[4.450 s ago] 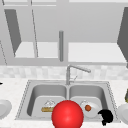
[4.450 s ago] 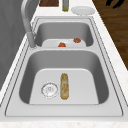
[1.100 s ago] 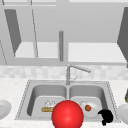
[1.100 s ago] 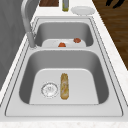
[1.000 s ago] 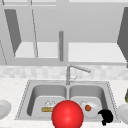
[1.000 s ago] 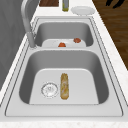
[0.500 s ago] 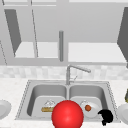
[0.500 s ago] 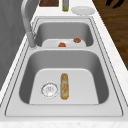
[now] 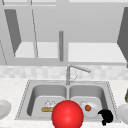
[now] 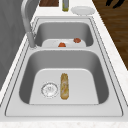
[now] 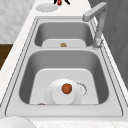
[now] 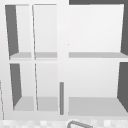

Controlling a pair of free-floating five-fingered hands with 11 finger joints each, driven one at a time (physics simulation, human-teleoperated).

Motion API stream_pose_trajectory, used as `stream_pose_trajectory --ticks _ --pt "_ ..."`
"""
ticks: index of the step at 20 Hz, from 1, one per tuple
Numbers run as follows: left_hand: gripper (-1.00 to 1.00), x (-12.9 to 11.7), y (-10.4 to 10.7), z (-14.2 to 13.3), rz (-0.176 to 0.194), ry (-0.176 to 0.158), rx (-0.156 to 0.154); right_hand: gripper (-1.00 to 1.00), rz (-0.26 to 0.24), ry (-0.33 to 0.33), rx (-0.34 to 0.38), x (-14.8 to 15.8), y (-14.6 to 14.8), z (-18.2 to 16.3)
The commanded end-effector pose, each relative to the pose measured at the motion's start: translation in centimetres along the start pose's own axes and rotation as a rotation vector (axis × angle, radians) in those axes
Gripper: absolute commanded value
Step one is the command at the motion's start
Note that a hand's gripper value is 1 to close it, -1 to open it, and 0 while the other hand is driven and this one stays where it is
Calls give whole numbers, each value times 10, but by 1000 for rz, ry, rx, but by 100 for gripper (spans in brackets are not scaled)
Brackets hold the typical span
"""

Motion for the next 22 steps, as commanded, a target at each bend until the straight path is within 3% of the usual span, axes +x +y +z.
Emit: stream_pose_trajectory --ticks 1,4,5,6,8,11,14,15,16,22 --pt "-100 -13 -12 -5 40 -4 -87 0 0 0 0 0 0 0" --pt "-100 -19 -10 -6 91 4 -103 0 0 0 0 0 0 0" --pt "100 -20 -10 -5 101 1 -105 0 0 0 0 0 0 0" --pt "100 -16 -6 -3 106 -16 -130 0 0 0 0 0 0 0" --pt "100 -11 -3 -3 84 -11 -107 0 0 0 0 0 0 0" --pt "100 -1 3 -5 12 -5 -116 0 0 0 0 0 0 0" --pt "100 3 3 -7 -90 7 -108 0 0 0 0 0 0 0" --pt "100 4 3 -3 -121 11 -73 0 0 0 0 0 0 0" --pt "100 5 3 -2 -137 11 -59 0 0 0 0 0 0 0" --pt "100 1 7 -3 -144 28 -43 0 0 0 0 0 0 0"
